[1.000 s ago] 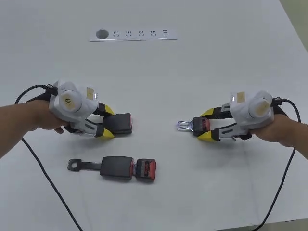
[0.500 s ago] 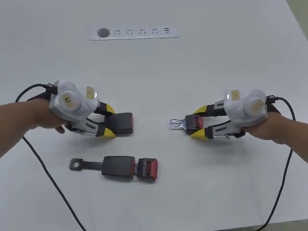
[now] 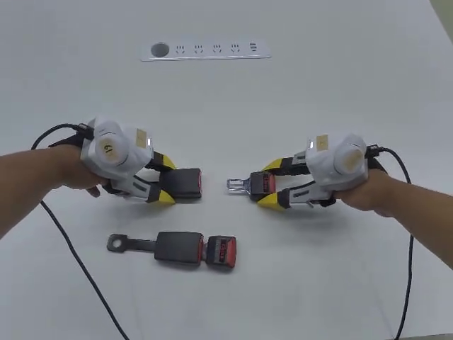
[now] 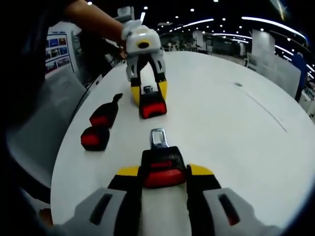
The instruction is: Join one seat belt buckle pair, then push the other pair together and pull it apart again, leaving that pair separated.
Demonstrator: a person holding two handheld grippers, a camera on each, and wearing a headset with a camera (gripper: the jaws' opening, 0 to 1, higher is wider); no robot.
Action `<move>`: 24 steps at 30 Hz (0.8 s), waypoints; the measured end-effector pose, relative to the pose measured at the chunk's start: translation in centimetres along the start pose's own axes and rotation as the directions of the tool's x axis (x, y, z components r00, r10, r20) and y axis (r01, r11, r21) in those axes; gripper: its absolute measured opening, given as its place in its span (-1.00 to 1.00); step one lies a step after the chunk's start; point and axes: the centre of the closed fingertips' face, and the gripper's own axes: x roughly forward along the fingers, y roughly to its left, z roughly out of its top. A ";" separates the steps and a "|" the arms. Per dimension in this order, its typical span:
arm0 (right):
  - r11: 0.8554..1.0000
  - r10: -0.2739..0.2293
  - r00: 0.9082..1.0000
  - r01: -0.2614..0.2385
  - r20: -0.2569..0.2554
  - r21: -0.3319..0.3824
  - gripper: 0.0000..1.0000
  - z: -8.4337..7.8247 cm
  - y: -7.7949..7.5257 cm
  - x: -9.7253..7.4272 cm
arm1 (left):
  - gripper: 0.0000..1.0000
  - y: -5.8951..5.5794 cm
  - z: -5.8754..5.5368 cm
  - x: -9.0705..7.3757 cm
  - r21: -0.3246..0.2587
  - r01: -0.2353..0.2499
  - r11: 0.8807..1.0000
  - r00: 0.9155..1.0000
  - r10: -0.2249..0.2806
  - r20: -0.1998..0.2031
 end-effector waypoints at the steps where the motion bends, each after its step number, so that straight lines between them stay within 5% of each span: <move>1: 1.000 0.003 1.000 -0.003 0.003 -0.003 -0.30 0.2 0.0 0.3 | -0.34 0.0 0.0 0.0 0.001 0.000 1.000 1.000 0.000 -0.002; 14: 1.000 0.020 0.999 -0.019 0.031 -0.014 -0.30 2.2 0.5 2.4 | -0.34 0.0 0.0 0.0 -0.001 0.002 1.000 1.000 -0.002 -0.009; 24: 0.999 0.023 1.000 -0.024 -0.009 -0.042 -0.30 2.9 0.8 3.6 | -0.34 -0.1 0.0 0.0 0.006 0.003 1.000 1.000 -0.003 -0.022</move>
